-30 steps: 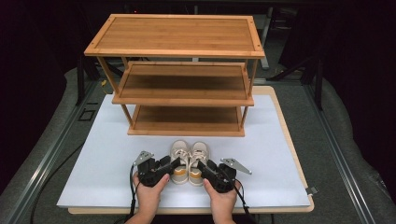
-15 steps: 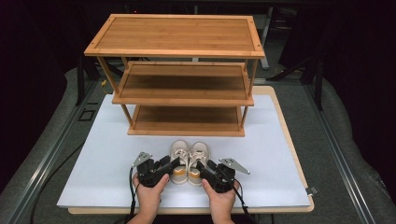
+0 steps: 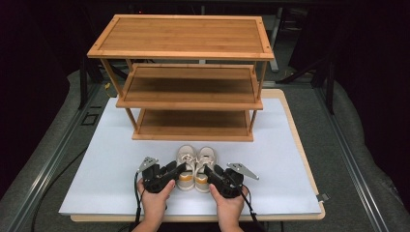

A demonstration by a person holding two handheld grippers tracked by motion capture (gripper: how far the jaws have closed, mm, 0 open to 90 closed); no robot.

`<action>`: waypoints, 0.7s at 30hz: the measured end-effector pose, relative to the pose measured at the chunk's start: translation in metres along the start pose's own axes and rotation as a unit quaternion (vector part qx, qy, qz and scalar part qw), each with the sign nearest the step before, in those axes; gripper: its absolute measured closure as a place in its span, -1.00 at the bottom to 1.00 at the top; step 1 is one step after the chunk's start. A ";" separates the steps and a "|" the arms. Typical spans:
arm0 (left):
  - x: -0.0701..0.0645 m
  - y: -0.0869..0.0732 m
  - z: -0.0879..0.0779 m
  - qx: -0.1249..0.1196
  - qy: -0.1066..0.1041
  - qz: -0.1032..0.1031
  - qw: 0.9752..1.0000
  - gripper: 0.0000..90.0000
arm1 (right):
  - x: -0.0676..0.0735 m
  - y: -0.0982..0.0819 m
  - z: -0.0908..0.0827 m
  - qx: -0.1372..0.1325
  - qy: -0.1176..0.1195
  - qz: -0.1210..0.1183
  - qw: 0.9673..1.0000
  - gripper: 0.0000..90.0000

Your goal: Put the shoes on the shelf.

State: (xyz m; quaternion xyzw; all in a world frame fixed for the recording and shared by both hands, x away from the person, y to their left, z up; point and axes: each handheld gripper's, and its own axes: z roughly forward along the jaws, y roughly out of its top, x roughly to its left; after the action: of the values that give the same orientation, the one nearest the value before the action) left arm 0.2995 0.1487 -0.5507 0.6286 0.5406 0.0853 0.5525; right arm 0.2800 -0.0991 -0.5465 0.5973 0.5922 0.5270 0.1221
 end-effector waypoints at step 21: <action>-0.002 0.014 -0.008 -0.012 -0.003 -0.001 1.000 0.13 | 0.008 0.010 -0.002 -0.013 0.014 0.009 1.000 0.19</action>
State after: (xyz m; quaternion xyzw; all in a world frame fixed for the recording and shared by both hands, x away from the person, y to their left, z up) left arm 0.3015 0.1545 -0.5359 0.6217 0.5382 0.0895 0.5620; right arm 0.2822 -0.0957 -0.5341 0.5940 0.5812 0.5437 0.1168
